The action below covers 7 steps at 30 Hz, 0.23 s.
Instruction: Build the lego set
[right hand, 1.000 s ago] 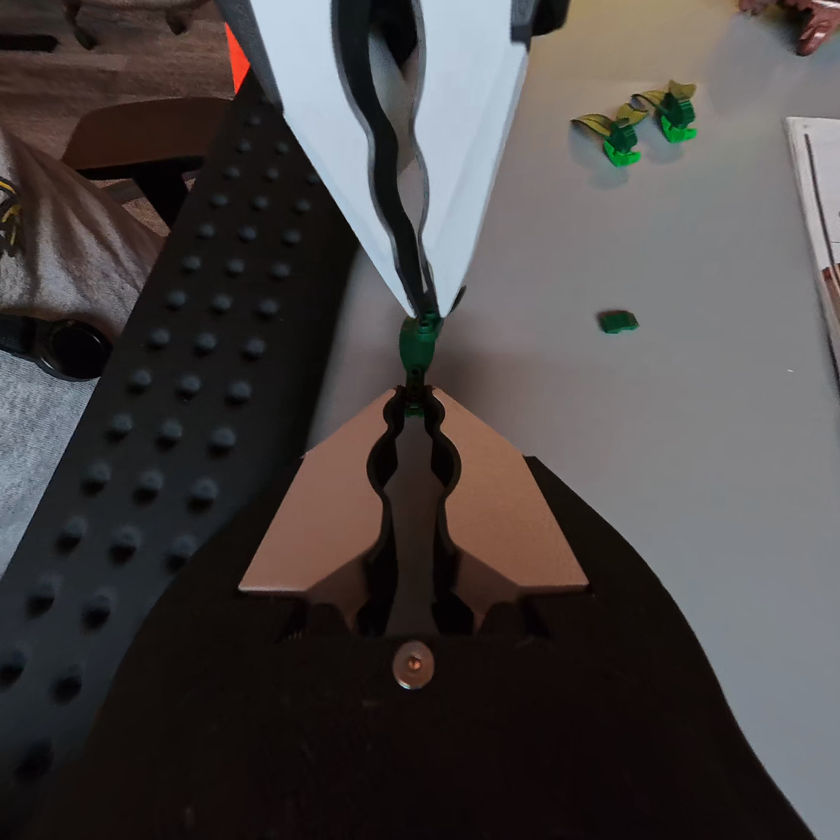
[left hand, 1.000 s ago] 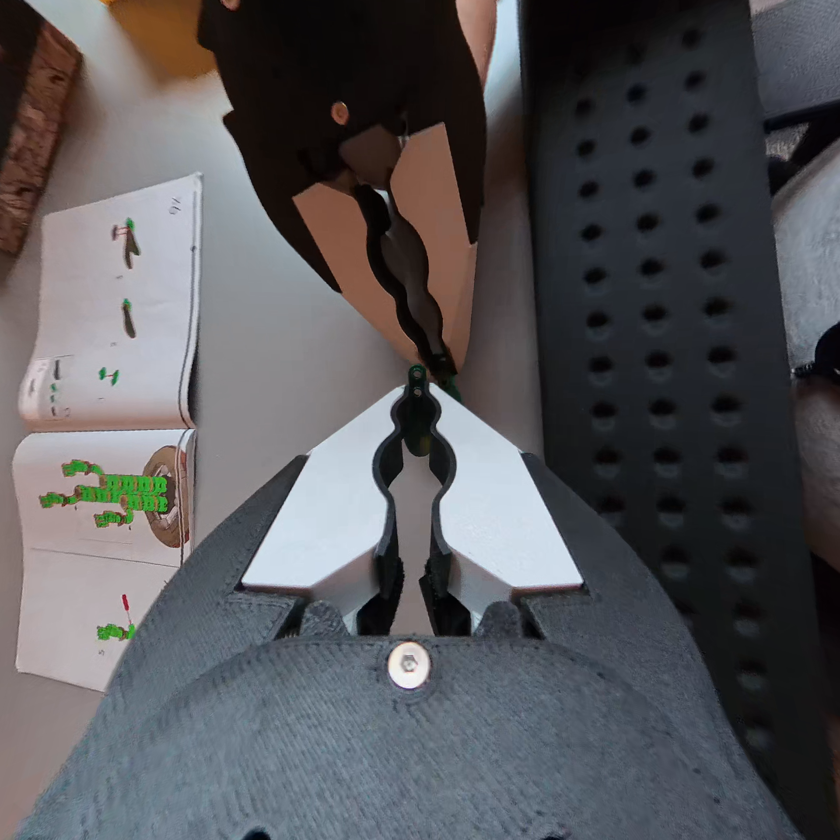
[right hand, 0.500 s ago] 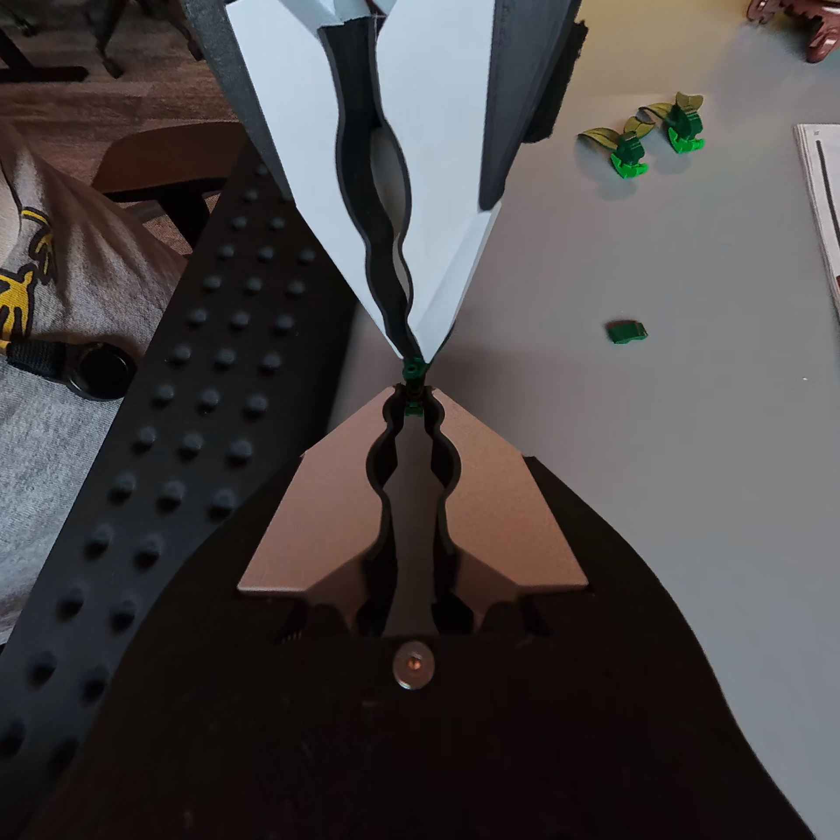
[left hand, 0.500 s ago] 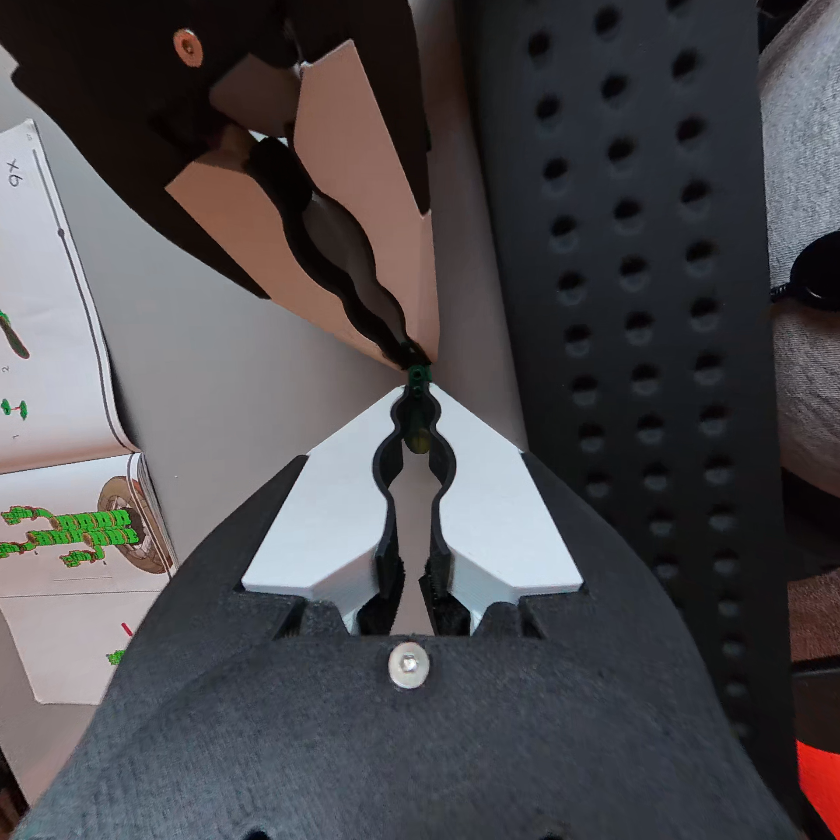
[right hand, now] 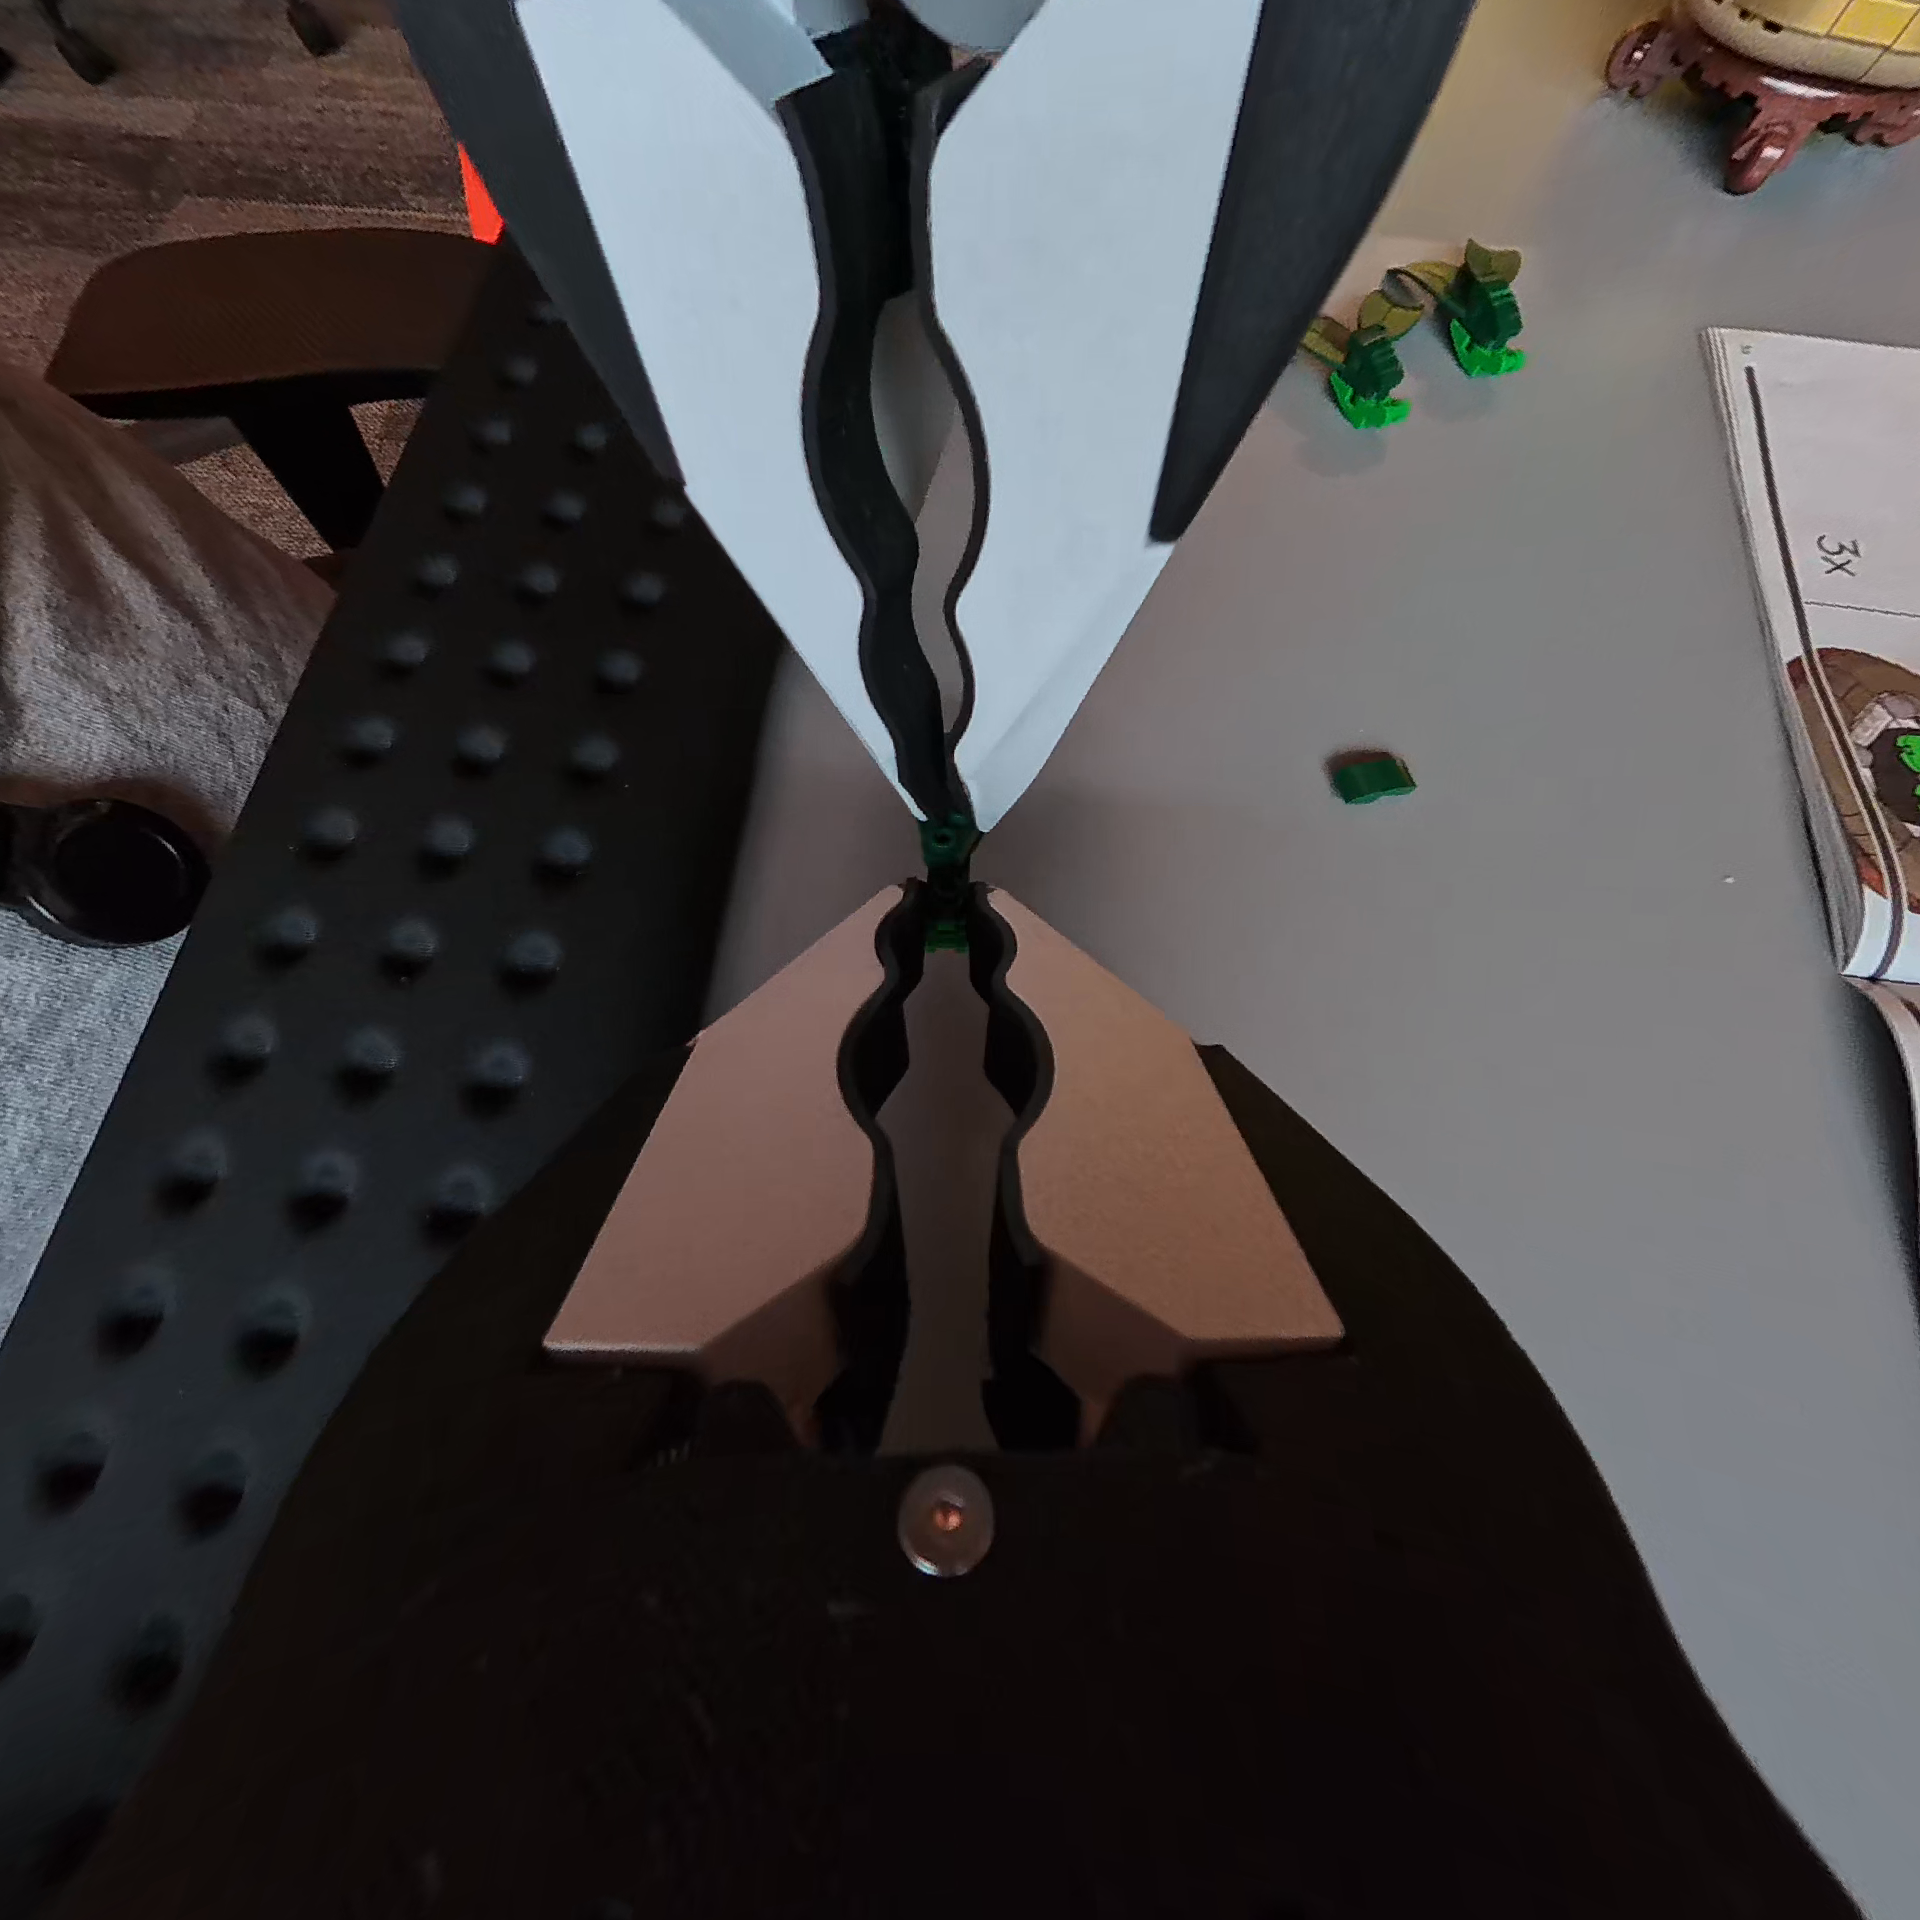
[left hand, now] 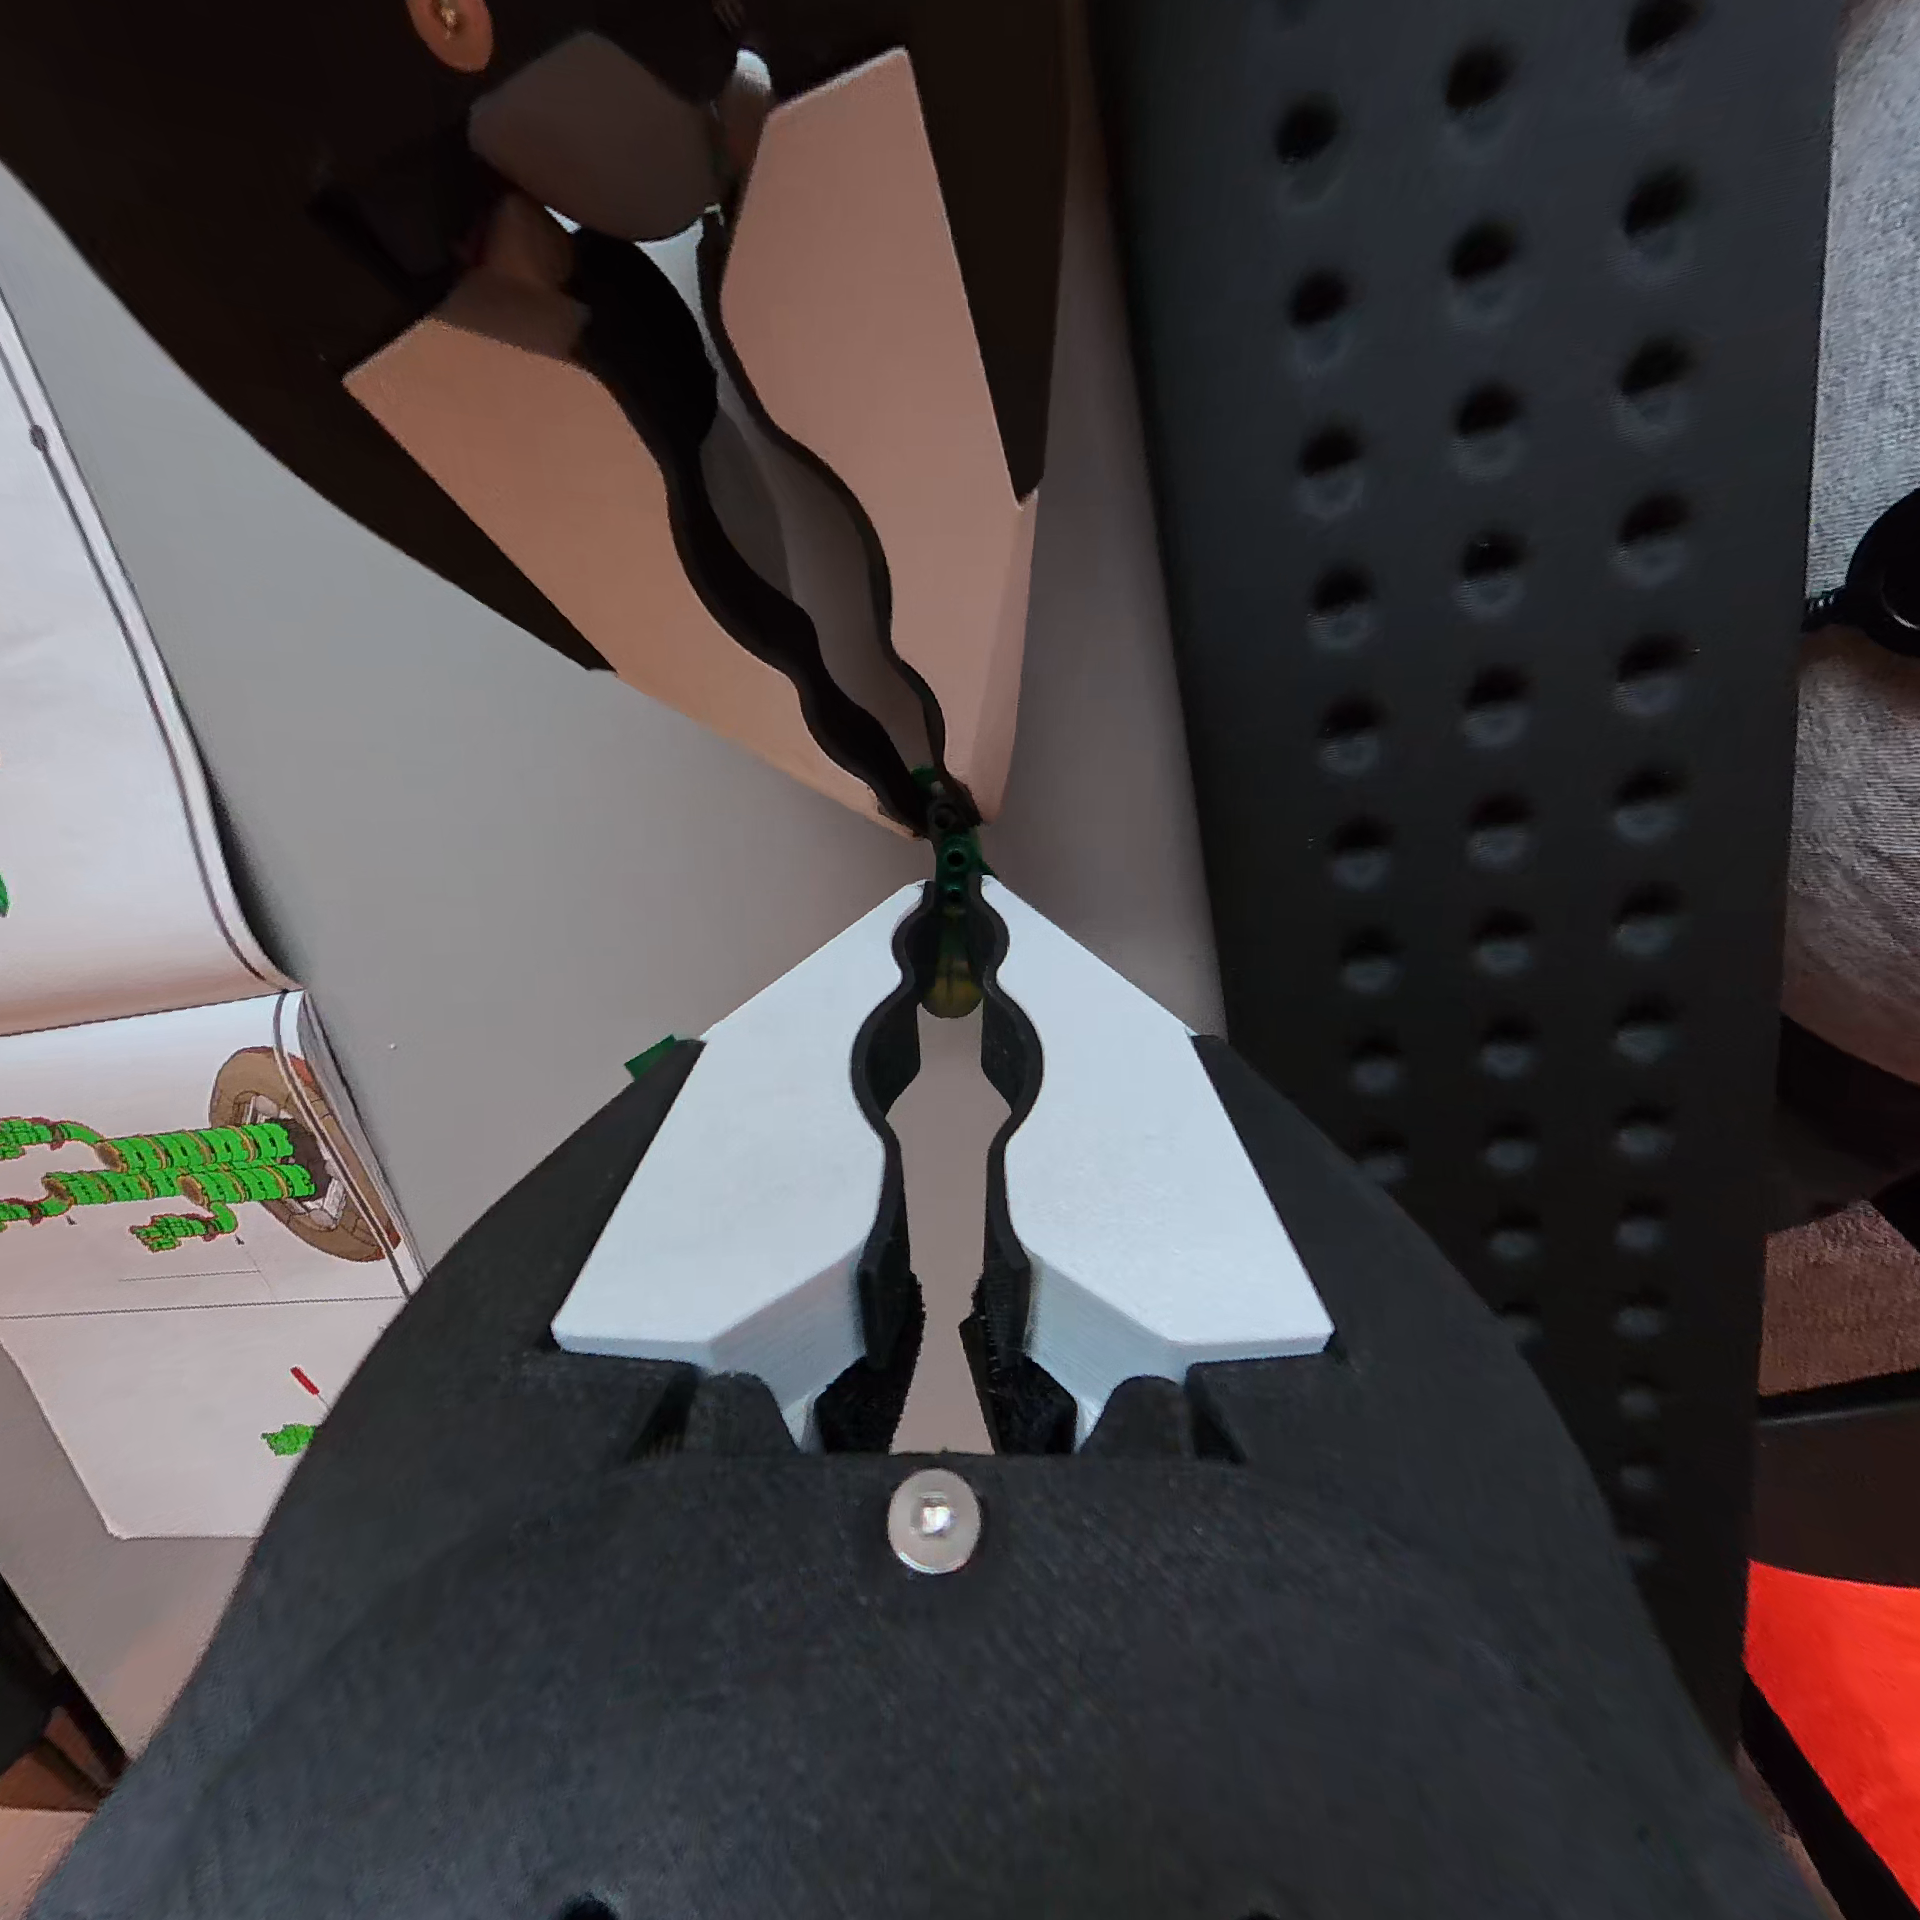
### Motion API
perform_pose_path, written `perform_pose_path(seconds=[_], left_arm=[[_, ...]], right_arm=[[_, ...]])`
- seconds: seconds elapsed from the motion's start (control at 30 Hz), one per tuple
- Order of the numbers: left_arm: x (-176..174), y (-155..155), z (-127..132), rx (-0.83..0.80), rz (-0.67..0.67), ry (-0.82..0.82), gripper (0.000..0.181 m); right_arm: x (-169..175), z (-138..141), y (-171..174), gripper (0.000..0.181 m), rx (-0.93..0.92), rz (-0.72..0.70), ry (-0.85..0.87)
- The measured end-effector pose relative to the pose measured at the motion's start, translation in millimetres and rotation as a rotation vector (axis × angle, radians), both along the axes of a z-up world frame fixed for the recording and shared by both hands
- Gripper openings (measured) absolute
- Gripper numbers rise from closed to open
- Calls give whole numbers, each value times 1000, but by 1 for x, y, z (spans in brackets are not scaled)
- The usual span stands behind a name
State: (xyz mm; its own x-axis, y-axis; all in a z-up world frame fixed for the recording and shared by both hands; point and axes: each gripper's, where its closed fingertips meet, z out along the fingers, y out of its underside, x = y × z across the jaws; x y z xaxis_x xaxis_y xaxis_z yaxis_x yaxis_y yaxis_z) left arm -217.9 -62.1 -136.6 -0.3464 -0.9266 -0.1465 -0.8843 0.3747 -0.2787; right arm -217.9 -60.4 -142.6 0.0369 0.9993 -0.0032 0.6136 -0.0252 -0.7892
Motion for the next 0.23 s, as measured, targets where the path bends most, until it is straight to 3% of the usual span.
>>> perform_pose_path(seconds=[0.23], left_arm=[[1, 3, 5, 37, 12, -32, 3]], right_arm=[[-1, 4, 3, 6, -7, -20, 27]])
